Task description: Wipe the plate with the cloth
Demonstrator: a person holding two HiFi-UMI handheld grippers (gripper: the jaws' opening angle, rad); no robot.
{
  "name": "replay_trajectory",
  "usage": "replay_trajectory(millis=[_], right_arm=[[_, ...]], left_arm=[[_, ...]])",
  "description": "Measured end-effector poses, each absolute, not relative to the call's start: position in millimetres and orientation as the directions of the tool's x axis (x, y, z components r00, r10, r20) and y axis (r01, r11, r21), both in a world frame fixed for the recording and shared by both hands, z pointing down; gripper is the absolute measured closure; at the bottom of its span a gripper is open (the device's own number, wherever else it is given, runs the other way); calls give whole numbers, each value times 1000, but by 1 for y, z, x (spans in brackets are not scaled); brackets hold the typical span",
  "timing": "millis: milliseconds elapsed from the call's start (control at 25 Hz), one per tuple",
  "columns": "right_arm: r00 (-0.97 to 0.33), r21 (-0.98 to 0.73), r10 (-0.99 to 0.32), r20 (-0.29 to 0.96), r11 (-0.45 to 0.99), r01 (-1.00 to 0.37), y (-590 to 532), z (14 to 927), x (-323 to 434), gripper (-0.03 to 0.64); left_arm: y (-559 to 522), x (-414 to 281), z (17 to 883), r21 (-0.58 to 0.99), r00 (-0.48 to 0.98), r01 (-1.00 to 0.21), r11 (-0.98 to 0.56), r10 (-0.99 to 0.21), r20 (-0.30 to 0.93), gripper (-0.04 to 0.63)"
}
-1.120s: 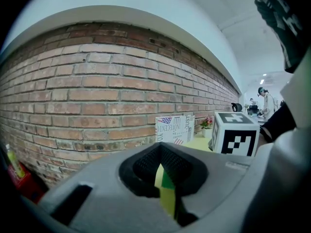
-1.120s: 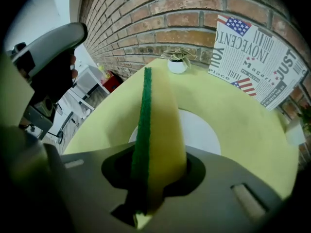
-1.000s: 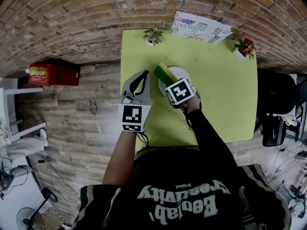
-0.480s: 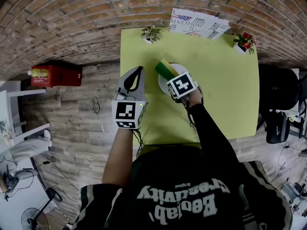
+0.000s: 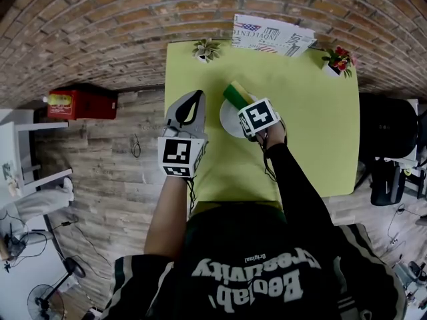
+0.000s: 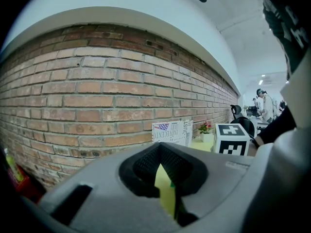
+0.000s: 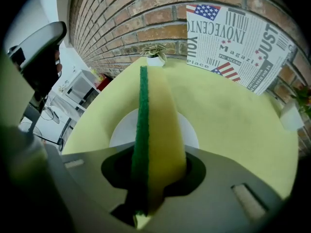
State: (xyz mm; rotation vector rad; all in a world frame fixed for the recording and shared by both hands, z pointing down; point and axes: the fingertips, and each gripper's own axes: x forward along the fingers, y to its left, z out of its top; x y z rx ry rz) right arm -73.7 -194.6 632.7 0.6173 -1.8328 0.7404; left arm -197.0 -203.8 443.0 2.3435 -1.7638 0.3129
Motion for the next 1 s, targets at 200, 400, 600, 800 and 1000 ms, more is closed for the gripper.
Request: replay_trajectory(millis=[200, 400, 600, 800, 1000], right_arm=[[-372, -230, -81, 925, 659, -716, -198, 631, -61, 492], [-338, -204, -98, 936, 631, -748, -199, 632, -34, 491], [-348, -213, -115, 930, 604, -768, -198, 631, -20, 491], [-339, -204, -137, 931, 576, -792, -199, 626, -3, 491], [-321, -195, -139, 937, 552, -811, -196, 628, 16, 491]], left_arm=[[-207, -186, 441, 19, 271, -961, -277, -920, 283, 589], [-209, -177, 441, 18, 278, -959, -284, -917, 287, 589], [-210, -170, 440, 14, 282, -957, -291, -916, 286, 589], [-211, -165, 439, 12, 289, -954, -298, -914, 286, 589], [-207, -158, 439, 8, 294, -952, -305, -912, 287, 589]])
